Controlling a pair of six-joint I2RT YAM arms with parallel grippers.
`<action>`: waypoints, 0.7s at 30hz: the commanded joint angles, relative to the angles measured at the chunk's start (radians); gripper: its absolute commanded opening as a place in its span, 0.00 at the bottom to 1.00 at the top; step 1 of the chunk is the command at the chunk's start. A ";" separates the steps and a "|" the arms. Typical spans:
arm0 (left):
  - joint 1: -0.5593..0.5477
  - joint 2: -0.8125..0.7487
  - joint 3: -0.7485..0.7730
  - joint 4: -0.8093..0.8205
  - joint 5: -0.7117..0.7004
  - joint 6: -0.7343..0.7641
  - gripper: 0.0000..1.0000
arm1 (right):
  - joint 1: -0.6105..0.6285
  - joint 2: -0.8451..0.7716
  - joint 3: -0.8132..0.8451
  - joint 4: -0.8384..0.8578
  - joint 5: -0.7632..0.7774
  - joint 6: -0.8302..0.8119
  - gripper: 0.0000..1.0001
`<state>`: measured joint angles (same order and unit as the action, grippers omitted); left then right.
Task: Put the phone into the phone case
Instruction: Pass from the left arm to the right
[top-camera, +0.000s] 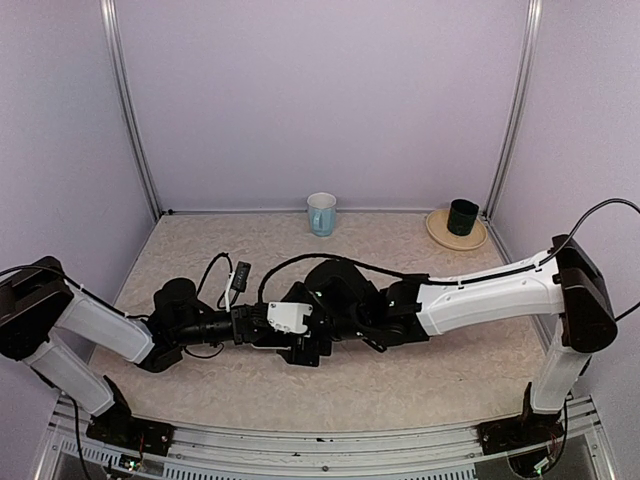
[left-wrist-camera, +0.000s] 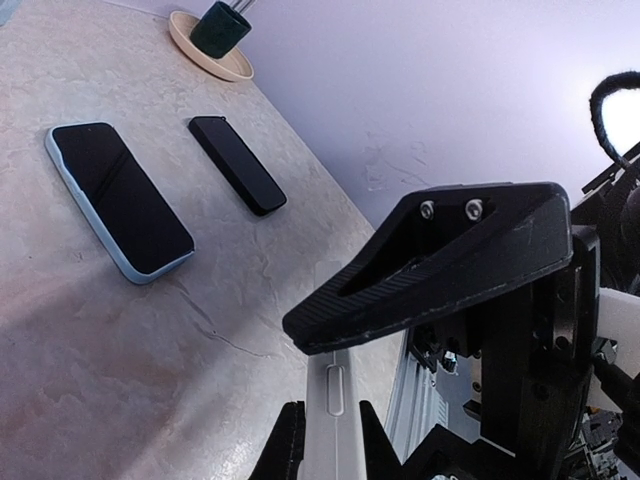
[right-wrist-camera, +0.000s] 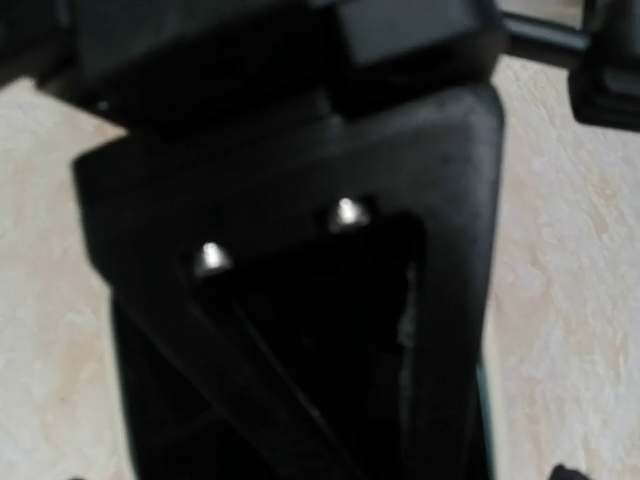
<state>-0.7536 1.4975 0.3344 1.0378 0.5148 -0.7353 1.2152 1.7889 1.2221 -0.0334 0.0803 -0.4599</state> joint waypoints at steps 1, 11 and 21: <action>-0.006 -0.002 0.025 0.067 0.002 0.004 0.00 | 0.009 0.038 0.021 0.014 0.047 -0.010 0.98; -0.006 -0.005 0.022 0.066 0.002 0.004 0.00 | 0.009 0.041 0.019 0.018 0.053 -0.012 0.89; -0.004 -0.001 0.020 0.074 0.004 -0.001 0.00 | 0.009 0.034 0.012 0.003 0.026 -0.031 0.73</action>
<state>-0.7536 1.4979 0.3344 1.0241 0.5228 -0.7322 1.2156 1.8256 1.2224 -0.0391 0.1135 -0.4931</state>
